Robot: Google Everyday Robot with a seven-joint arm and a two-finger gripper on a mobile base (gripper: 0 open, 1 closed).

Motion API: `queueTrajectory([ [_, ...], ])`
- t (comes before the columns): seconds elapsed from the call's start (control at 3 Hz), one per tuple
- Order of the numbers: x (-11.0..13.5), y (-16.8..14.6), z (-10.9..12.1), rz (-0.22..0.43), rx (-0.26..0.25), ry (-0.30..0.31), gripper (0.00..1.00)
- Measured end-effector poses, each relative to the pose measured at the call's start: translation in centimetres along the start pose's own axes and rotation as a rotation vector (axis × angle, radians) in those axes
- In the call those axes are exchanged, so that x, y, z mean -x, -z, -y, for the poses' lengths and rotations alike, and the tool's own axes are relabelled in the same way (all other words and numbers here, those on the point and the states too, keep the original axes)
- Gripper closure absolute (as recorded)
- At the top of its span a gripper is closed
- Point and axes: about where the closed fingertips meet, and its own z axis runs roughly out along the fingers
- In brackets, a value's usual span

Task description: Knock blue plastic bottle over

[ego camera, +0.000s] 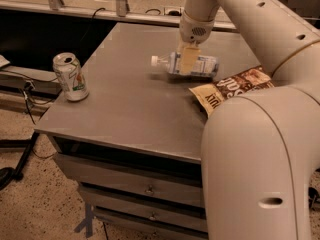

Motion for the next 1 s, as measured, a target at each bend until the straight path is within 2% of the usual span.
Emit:
queueTrajectory([
  [0.33, 1.4, -0.4, -1.4, 0.059, 0.038, 0.014, 0.0],
  [0.67, 1.6, -0.2, -2.5, 0.128, 0.066, -0.012, 0.0],
  [1.0, -1.4, 0.6, -2.9, 0.219, 0.086, -0.119, 0.0],
])
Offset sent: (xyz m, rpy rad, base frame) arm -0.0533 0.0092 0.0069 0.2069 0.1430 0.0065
